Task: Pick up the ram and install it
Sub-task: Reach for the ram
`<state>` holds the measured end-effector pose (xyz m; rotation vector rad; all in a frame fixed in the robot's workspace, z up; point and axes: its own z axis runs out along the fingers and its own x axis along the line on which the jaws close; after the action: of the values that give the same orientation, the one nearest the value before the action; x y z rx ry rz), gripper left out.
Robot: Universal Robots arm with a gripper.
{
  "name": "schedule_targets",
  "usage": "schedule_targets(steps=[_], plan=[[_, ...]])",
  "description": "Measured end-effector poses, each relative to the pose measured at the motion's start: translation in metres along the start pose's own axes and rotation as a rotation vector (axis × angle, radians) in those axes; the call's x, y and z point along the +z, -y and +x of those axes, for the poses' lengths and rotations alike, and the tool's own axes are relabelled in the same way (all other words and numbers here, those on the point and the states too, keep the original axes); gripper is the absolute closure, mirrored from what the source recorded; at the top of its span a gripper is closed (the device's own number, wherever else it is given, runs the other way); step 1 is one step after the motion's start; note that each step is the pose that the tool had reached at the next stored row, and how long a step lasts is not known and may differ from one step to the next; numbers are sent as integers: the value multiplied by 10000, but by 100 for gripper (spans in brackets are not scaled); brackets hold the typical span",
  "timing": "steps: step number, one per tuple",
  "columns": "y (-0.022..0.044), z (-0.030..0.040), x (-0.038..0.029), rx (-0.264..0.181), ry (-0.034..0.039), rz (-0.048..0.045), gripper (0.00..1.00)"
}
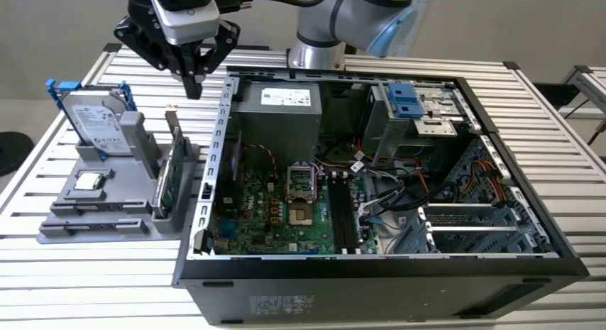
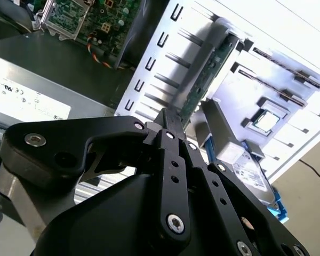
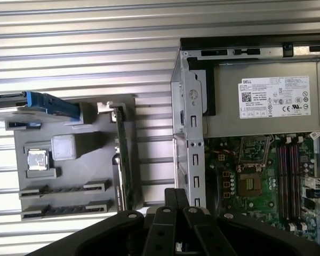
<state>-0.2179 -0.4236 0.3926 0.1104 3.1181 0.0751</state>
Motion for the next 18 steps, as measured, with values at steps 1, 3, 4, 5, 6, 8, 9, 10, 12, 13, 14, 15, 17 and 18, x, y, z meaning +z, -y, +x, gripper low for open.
schedule_targets(steps=[1,3,4,5,6,8,9,10,12,13,14,15,17,18], plan=[[1,11,0,0,1,0,100],[4,35,-1,0,0,0,100],[5,46,-1,0,0,0,100],[6,58,-1,0,0,0,100],[7,70,-2,0,0,0,100],[10,93,-2,0,0,0,100],[11,104,-2,1,0,0,100],[13,115,-3,0,0,0,100],[15,137,-3,0,0,0,100],[16,148,-3,0,0,0,100],[17,159,-4,0,0,-1,100],[18,170,-4,0,0,0,100],[21,192,-5,0,0,0,100],[22,203,-5,0,1,-1,100]])
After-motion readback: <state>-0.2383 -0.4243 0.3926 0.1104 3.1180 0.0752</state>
